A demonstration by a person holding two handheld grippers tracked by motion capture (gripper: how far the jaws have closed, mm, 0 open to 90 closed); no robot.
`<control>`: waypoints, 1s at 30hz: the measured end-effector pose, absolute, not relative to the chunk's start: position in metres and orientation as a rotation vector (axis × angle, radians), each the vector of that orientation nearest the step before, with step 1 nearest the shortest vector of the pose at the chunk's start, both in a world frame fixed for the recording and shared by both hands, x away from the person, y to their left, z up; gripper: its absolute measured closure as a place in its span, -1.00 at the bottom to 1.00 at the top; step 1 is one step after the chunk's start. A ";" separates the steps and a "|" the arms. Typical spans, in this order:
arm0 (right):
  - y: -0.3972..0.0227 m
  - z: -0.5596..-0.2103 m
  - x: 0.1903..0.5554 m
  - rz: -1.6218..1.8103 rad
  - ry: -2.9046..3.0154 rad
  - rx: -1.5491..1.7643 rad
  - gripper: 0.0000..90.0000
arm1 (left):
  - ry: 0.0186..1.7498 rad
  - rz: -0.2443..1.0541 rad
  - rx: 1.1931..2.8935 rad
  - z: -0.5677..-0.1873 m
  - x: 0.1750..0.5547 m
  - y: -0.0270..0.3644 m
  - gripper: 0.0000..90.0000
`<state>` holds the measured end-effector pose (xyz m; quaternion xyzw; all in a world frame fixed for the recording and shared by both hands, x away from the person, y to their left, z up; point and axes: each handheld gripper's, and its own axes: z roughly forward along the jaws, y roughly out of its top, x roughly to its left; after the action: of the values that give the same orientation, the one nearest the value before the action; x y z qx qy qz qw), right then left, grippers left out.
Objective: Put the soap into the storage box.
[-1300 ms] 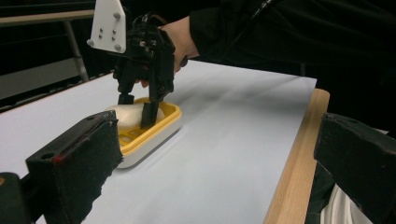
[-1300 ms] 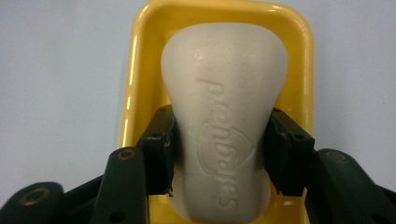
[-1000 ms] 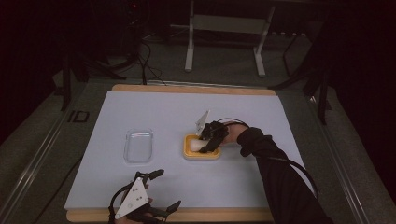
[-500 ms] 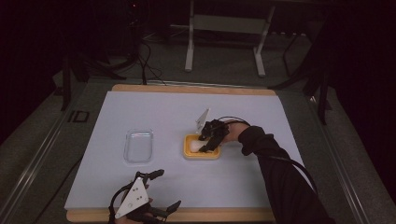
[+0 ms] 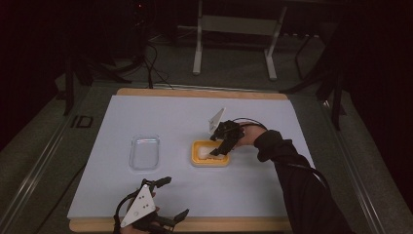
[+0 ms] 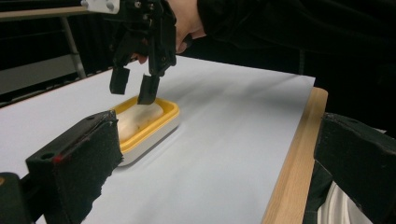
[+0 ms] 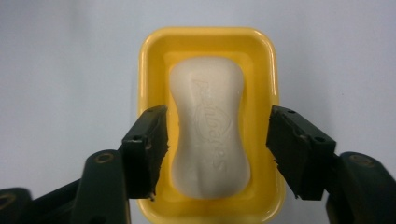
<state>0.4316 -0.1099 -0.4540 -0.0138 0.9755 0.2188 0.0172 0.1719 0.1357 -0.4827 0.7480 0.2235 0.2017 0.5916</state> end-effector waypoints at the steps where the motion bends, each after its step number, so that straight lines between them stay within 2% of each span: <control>1: -0.110 -0.453 0.431 0.690 3.024 -0.031 -0.24 | 0.519 0.469 1.743 -0.483 0.172 0.136 -0.98; 7: -0.112 -0.443 0.425 0.731 2.950 0.105 -0.42 | 0.518 0.466 1.746 -0.483 0.172 0.135 -0.98; 11: -0.114 -0.436 0.422 0.747 2.917 0.197 -0.72 | 0.520 0.467 1.743 -0.483 0.172 0.135 -0.98; 30: -0.153 -0.422 0.407 0.862 2.748 0.559 -0.76 | 0.532 0.458 1.739 -0.483 0.173 0.134 -0.98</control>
<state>0.4075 -0.1525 -0.4219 0.1895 0.9317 0.2921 0.1037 0.1726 0.1338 -0.4827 0.7475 0.2287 0.1968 0.5918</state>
